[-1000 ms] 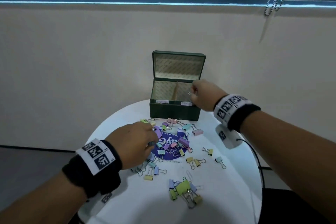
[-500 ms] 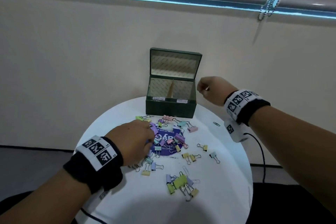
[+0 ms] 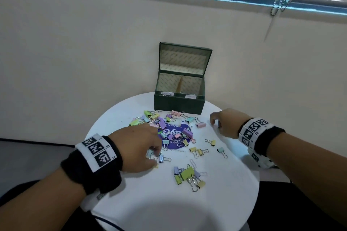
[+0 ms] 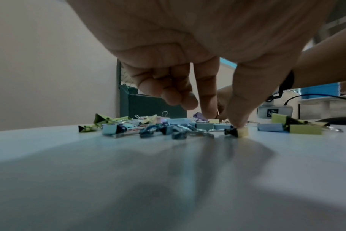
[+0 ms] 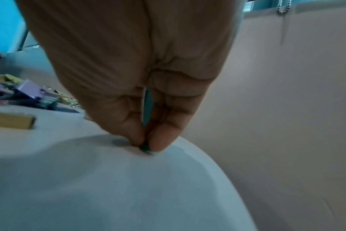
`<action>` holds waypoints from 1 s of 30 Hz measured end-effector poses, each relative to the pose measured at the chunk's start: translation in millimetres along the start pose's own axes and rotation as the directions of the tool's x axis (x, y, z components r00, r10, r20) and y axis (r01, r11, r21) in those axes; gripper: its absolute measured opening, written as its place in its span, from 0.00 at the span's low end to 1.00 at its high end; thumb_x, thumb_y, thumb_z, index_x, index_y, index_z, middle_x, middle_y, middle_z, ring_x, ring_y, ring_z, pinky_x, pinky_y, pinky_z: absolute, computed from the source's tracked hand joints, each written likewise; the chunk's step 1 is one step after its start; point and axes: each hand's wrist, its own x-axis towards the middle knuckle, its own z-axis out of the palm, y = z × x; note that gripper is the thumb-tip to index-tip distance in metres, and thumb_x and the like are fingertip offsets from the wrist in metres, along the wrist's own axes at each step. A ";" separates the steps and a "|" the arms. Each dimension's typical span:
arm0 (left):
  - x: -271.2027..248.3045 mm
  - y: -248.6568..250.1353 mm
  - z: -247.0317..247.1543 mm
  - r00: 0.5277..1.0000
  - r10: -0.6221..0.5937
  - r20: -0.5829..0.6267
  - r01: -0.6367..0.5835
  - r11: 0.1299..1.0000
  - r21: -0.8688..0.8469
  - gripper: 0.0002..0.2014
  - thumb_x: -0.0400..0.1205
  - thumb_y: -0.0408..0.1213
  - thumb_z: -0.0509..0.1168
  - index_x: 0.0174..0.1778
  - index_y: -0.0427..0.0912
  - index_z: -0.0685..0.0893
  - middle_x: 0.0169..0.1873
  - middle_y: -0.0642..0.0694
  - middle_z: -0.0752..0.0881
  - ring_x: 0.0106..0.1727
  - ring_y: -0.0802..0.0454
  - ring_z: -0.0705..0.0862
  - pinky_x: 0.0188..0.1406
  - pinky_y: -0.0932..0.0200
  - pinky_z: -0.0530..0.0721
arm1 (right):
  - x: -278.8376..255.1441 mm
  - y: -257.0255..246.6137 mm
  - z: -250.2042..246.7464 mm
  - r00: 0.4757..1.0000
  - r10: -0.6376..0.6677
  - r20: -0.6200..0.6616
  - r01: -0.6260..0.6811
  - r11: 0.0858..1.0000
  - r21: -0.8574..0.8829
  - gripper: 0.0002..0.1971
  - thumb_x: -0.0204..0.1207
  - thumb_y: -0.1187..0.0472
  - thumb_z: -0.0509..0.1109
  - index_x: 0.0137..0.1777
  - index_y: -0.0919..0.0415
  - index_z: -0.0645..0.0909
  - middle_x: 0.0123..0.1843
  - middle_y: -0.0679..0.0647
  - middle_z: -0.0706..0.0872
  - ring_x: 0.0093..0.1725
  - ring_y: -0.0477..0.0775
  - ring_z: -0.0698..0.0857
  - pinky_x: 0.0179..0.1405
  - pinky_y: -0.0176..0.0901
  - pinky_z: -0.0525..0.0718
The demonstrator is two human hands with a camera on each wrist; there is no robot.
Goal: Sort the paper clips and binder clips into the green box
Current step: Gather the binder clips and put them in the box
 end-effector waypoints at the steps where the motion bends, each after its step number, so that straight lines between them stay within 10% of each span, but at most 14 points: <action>1: -0.3 0.9 -0.1 1.000 0.011 0.010 -0.011 1.000 0.002 0.15 0.75 0.63 0.66 0.54 0.63 0.81 0.48 0.62 0.76 0.54 0.63 0.73 0.54 0.61 0.77 | -1.5 -2.2 0.8 0.999 -0.003 0.033 0.002 1.000 0.016 0.15 0.75 0.62 0.64 0.58 0.42 0.75 0.47 0.48 0.87 0.45 0.53 0.86 0.46 0.48 0.89; 6: 1.9 18.5 -2.8 0.993 0.102 0.059 -0.103 0.994 0.018 0.24 0.79 0.66 0.63 0.72 0.72 0.74 0.50 0.60 0.71 0.54 0.59 0.71 0.55 0.57 0.77 | -21.7 -18.9 -16.0 0.996 -0.085 0.008 0.084 0.995 0.059 0.06 0.71 0.62 0.64 0.43 0.49 0.77 0.41 0.47 0.84 0.42 0.52 0.83 0.41 0.43 0.84; 12: 11.7 46.9 3.6 0.980 0.186 0.063 -0.188 0.982 0.015 0.22 0.76 0.67 0.65 0.65 0.66 0.82 0.50 0.60 0.70 0.53 0.60 0.71 0.54 0.53 0.80 | -59.2 -64.5 -33.2 0.969 -0.240 0.055 0.232 0.964 0.127 0.11 0.77 0.67 0.57 0.36 0.57 0.75 0.39 0.52 0.81 0.39 0.53 0.77 0.36 0.41 0.73; 20: 16.7 45.1 6.5 0.996 0.059 0.065 -0.061 0.998 0.035 0.16 0.75 0.65 0.68 0.47 0.57 0.84 0.47 0.58 0.74 0.53 0.56 0.75 0.54 0.50 0.82 | -83.2 -73.5 -7.3 0.901 -0.396 0.180 0.374 0.917 0.140 0.22 0.73 0.53 0.72 0.66 0.35 0.76 0.46 0.44 0.83 0.46 0.47 0.82 0.51 0.47 0.85; 24: 16.4 43.3 6.6 0.997 0.005 0.075 -0.007 1.000 0.017 0.13 0.76 0.60 0.68 0.45 0.55 0.82 0.46 0.57 0.75 0.52 0.55 0.74 0.55 0.51 0.81 | -82.0 -70.5 2.0 0.909 -0.407 0.089 0.382 0.900 0.209 0.03 0.77 0.54 0.69 0.48 0.44 0.82 0.40 0.45 0.83 0.39 0.45 0.78 0.47 0.46 0.83; 30: 11.9 47.1 3.5 0.995 0.034 0.095 -0.034 0.999 0.006 0.10 0.76 0.55 0.67 0.50 0.58 0.80 0.49 0.58 0.75 0.53 0.56 0.73 0.55 0.54 0.81 | -84.6 -77.4 12.6 0.941 -0.327 0.089 0.311 0.938 0.153 0.03 0.68 0.59 0.63 0.36 0.49 0.73 0.37 0.46 0.82 0.36 0.49 0.78 0.37 0.46 0.82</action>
